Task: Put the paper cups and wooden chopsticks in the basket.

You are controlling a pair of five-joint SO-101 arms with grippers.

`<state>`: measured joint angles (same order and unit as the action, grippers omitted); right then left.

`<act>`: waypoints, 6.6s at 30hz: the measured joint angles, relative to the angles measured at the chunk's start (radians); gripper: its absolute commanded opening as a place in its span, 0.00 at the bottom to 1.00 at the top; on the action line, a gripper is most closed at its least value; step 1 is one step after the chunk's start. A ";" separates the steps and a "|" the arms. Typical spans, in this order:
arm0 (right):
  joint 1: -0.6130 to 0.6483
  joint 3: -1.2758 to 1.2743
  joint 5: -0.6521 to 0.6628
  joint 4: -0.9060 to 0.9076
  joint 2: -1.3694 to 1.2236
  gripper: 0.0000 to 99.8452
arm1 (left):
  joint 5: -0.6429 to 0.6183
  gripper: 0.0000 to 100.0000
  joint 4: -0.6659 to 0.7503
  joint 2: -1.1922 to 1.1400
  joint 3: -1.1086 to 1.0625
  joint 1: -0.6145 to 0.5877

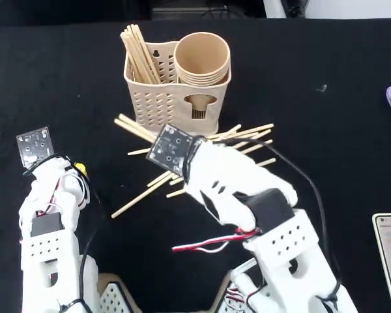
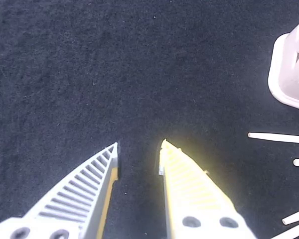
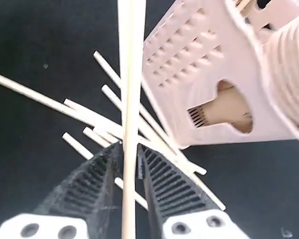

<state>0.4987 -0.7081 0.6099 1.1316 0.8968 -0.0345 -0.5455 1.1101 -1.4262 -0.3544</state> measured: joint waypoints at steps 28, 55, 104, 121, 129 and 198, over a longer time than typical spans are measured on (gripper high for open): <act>0.002 0.253 -0.417 -1.208 -0.559 0.01 | 0.000 0.14 0.000 0.000 0.000 0.000; -0.011 0.453 -0.551 -0.723 -0.601 0.17 | 0.000 0.14 0.000 0.000 0.000 0.000; -0.545 -0.956 -0.347 -0.040 0.902 0.17 | -0.103 0.26 -0.064 -0.792 0.591 0.265; -0.545 -0.956 -0.348 -0.040 0.902 0.17 | -0.126 0.24 -0.032 -1.198 0.825 0.267; -0.545 -0.956 -0.348 -0.040 0.902 0.17 | -0.126 0.24 -0.032 -1.221 0.852 0.270; -0.867 -0.928 -0.543 -0.058 0.904 0.17 | 0.321 0.30 -0.333 -0.836 0.756 0.902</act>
<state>-0.3682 -1.6364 0.0667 1.0733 1.8006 0.2862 -0.8784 0.2739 -0.6697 0.5478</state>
